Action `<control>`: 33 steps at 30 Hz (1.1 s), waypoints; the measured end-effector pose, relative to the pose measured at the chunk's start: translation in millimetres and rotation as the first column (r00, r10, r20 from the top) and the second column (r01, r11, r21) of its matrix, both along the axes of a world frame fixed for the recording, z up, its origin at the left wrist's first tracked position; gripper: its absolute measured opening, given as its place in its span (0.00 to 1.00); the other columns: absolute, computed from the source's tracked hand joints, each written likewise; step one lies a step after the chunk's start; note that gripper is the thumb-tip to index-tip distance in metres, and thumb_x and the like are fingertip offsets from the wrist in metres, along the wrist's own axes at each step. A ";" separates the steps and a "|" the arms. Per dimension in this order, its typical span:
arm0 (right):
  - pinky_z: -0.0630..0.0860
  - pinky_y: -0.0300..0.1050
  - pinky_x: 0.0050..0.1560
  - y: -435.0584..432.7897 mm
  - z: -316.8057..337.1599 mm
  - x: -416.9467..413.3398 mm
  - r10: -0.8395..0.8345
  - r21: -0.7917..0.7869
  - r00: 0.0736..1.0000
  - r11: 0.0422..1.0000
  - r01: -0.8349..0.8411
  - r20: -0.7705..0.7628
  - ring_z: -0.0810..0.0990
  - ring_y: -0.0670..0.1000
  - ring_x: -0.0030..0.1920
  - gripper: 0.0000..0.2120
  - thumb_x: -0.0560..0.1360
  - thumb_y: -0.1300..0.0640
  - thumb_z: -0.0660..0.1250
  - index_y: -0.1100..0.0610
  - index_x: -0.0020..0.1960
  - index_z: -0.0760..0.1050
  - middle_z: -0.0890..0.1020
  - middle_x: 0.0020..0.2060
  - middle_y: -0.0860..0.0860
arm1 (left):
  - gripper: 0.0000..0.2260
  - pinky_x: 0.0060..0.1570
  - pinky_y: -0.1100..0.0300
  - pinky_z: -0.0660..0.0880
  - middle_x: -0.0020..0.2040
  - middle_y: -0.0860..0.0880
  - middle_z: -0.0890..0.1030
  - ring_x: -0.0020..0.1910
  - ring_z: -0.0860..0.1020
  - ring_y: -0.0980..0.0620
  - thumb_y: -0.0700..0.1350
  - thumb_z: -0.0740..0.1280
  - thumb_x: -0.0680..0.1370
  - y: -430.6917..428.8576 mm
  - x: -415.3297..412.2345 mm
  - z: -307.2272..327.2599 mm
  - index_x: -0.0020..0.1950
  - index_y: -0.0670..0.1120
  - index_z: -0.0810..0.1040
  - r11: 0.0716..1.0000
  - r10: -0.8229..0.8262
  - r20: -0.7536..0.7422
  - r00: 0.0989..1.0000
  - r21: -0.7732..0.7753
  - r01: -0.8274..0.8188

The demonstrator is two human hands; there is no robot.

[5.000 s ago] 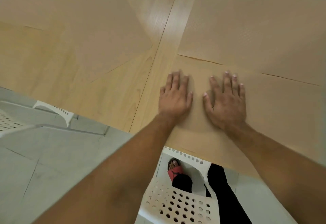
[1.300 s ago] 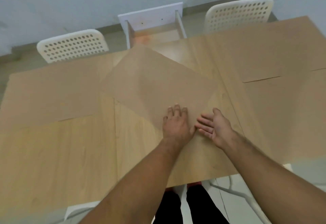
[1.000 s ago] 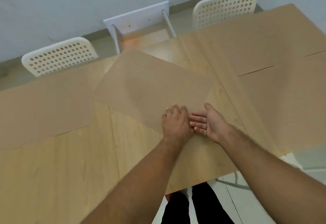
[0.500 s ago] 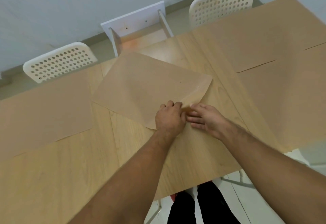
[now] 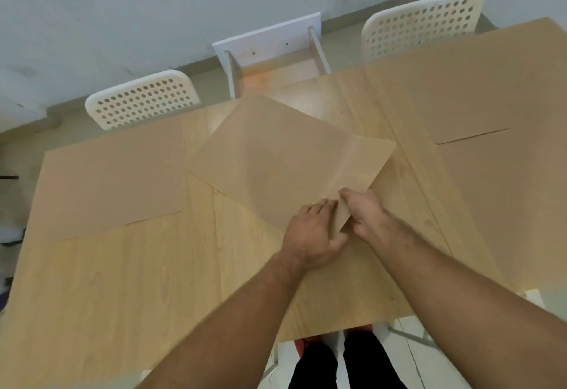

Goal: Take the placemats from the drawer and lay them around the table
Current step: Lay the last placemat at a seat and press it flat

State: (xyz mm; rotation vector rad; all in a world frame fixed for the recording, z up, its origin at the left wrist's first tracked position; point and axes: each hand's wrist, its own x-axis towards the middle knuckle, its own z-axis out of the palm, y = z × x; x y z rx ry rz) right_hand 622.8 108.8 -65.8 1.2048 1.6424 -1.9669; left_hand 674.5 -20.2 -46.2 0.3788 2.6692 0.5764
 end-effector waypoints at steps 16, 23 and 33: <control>0.83 0.53 0.34 76.9 47.0 45.8 0.265 -0.442 0.964 0.868 -0.225 0.029 0.86 0.57 0.38 0.14 0.82 0.54 0.62 0.56 0.64 0.78 0.85 0.47 0.60 | 0.40 0.69 0.41 0.62 0.80 0.41 0.55 0.77 0.57 0.39 0.67 0.58 0.77 -136.8 -21.9 33.4 0.80 0.44 0.53 0.511 0.858 0.014 0.514 -0.126 -0.850; 0.84 0.52 0.35 78.4 46.3 49.9 0.314 -0.508 0.949 0.820 -0.263 0.017 0.85 0.58 0.35 0.18 0.73 0.54 0.67 0.58 0.62 0.79 0.85 0.44 0.61 | 0.43 0.63 0.48 0.70 0.68 0.40 0.73 0.66 0.72 0.38 0.71 0.67 0.69 -179.3 31.8 12.2 0.72 0.41 0.67 0.339 0.938 0.132 0.322 -0.145 -0.929; 0.83 0.53 0.32 77.1 48.1 35.0 0.461 -0.487 0.887 0.782 -0.389 0.031 0.85 0.59 0.34 0.13 0.80 0.55 0.62 0.63 0.57 0.80 0.85 0.41 0.62 | 0.07 0.37 0.59 0.72 0.49 0.45 0.81 0.41 0.77 0.50 0.47 0.70 0.78 -204.2 52.4 30.7 0.48 0.44 0.77 0.118 0.904 0.376 0.203 0.236 -0.965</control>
